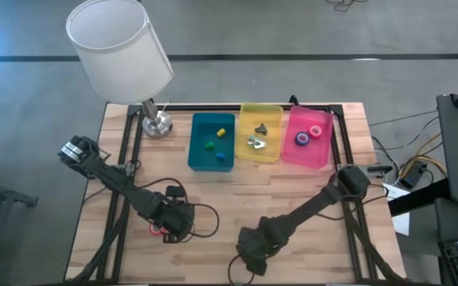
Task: Pick and place Stapler, Stapler remover, tape
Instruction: Put the pink tape on the pink bin
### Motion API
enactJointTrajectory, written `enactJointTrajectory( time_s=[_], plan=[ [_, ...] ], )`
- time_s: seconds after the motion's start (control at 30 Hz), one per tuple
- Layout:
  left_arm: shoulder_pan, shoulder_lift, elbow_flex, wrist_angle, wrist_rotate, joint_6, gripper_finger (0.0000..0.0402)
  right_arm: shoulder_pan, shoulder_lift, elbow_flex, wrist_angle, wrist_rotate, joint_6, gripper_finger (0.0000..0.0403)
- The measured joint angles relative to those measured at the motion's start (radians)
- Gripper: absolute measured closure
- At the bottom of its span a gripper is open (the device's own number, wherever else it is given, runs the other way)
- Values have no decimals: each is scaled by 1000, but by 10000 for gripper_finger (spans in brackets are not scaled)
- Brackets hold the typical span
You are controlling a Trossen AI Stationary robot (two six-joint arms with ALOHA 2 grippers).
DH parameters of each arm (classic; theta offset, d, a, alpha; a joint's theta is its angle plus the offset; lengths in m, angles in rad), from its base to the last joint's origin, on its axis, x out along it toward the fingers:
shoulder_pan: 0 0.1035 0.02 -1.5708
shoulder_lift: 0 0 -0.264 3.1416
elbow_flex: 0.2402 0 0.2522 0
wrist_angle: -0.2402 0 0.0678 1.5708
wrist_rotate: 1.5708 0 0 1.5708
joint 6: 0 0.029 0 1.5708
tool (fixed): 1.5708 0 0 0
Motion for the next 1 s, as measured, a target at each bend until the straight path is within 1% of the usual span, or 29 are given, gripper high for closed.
enactJointTrajectory(
  time_s=[0.17, 0.27, 0.37, 0.47, 0.57, 0.67, 0.77, 0.87, 1.0],
  plan=[
    [3, 0, 0, 4, 0, 52, 239, 0, 2, -1, -37, 87, -21, 184],
    [3, 0, 0, 6, 0, 81, 239, -7, 12, -1, -51, 89, -23, 205],
    [3, 0, 0, 13, 0, 83, 239, -14, 20, -4, -65, 77, -41, 241],
    [3, 0, 0, 16, 0, 82, 239, -26, 20, -8, -72, 47, -74, 287],
    [3, 0, 0, 26, 0, 82, 239, -36, 15, -9, -97, 38, -114, 333],
    [3, 0, 0, 48, -1, 81, 239, -44, 7, -9, -139, 39, -165, 368],
    [3, 0, 0, 74, -25, 81, 239, -52, -16, -10, -232, 63, -195, 370],
    [3, 0, 0, 97, -63, 81, 239, -59, -51, -8, -359, 148, -193, 370],
    [3, 0, 0, 112, -75, 80, 239, -82, -117, -11, -543, 256, -187, 355]
  ],
)
